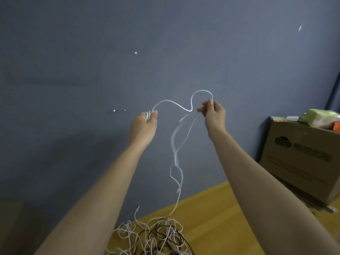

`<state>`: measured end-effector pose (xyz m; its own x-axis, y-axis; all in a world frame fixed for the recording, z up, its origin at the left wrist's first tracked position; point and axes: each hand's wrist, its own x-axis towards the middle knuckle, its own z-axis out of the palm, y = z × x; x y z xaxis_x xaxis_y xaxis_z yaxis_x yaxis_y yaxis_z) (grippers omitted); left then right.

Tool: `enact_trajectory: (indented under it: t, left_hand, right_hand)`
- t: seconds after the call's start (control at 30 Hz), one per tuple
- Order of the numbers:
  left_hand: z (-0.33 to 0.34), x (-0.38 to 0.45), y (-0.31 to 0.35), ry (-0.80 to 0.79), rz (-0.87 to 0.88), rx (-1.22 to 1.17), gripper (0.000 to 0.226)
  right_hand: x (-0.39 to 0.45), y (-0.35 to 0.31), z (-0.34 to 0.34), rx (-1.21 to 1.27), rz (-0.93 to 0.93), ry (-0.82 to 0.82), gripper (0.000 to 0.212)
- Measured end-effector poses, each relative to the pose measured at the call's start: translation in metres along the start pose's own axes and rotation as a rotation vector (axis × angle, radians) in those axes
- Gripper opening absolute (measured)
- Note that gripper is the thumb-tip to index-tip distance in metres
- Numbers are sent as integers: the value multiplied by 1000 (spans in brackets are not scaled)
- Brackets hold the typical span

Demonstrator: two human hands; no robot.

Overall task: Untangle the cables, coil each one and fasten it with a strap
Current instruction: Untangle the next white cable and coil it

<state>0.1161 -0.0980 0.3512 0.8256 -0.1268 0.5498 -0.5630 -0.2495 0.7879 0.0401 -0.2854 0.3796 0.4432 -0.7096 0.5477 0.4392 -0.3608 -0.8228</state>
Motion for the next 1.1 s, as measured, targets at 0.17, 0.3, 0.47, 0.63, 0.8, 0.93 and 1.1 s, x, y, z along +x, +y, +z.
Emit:
enact_trajectory:
  t: [0.17, 0.3, 0.47, 0.63, 0.8, 0.93, 1.1]
  left_hand:
    - [3, -11, -18, -44, -30, 16, 45]
    - [10, -21, -31, -122, -30, 59, 44]
    - [13, -47, -59, -258, -28, 249, 41]
    - [19, -73, -87, -385, -55, 333, 43]
    - [28, -89, -94, -381, -41, 393, 38]
    - [26, -93, -100, -343, -4, 421, 43]
    - [18, -96, -109, -378, -31, 348, 43]
  right_hand:
    - [-12, 10, -10, 107, 44, -11, 34]
    - [-33, 33, -17, -118, 161, -218, 34]
    - [-87, 112, -46, -748, 437, -550, 25]
    - [-154, 115, -40, -317, 404, -444, 49]
    - [-198, 89, -20, 19, 482, -598, 33]
    - [-225, 99, -25, 153, 477, -606, 62]
    - [-215, 112, -30, -87, 306, -525, 33]
